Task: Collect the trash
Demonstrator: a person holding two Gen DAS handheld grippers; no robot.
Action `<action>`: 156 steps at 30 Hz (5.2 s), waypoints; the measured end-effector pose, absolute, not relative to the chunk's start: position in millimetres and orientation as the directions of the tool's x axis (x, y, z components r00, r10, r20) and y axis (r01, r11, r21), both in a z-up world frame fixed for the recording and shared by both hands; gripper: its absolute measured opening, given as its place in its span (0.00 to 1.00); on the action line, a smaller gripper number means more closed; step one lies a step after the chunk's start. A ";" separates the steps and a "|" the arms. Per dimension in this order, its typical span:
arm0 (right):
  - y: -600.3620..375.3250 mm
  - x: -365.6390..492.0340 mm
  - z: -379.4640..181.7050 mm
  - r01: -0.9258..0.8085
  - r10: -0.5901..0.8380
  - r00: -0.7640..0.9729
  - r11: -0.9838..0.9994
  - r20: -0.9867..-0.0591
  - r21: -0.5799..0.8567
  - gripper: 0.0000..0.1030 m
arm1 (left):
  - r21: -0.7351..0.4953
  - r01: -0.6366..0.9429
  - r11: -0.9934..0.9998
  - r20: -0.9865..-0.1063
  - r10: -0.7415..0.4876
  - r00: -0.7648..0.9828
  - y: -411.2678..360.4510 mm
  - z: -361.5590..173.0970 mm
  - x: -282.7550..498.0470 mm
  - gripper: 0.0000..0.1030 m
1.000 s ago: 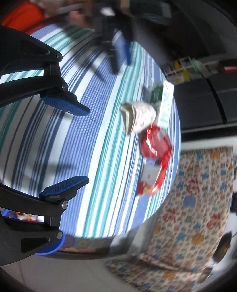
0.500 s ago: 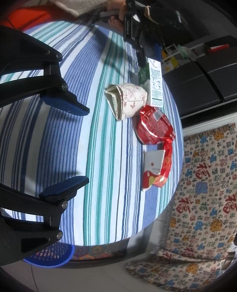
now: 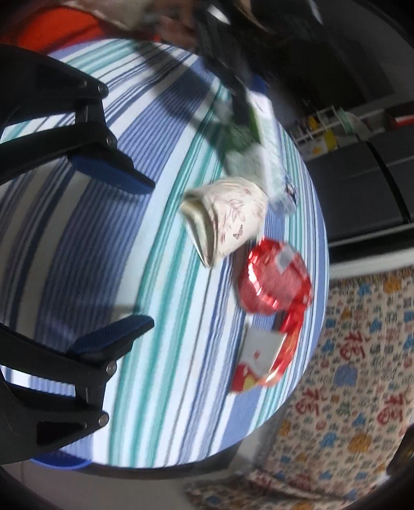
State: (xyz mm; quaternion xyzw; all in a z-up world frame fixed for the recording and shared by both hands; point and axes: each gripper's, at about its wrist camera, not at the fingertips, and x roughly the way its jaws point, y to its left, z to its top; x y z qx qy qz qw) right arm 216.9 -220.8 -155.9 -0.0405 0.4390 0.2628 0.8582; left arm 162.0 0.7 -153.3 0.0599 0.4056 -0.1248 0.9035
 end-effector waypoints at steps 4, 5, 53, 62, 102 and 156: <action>-198.4 236.1 -161.0 -0.519 0.410 0.481 0.846 -0.775 0.125 0.91 | -0.087 0.145 0.986 -0.766 -0.160 0.622 9.7 -177.4 121.3 0.40; -194.4 241.0 -161.7 -0.524 0.412 0.480 0.843 -0.775 0.124 0.91 | -0.085 0.137 0.987 -0.755 -0.153 0.638 9.3 -178.4 116.0 0.42; -166.1 204.8 -152.9 -0.706 0.482 0.441 0.707 -0.757 0.040 0.83 | -0.166 0.203 0.965 -0.697 -0.260 0.669 7.5 -175.1 114.9 0.57; -141.4 238.3 -167.9 -0.720 0.431 0.416 0.694 -0.801 0.000 0.56 | -0.055 0.217 0.975 -0.775 -0.179 0.607 -7.8 -175.7 142.6 0.41; -247.5 226.3 -151.3 -0.526 0.499 0.416 0.814 -0.760 0.247 0.73 | -0.194 0.202 0.960 -0.724 -0.279 0.631 -22.1 -181.0 126.7 0.40; -597.5 143.5 -159.9 0.295 -0.087 0.545 0.951 -0.834 0.094 0.36 | -0.239 0.661 0.712 -0.749 -0.568 0.341 -457.9 -179.4 190.5 0.40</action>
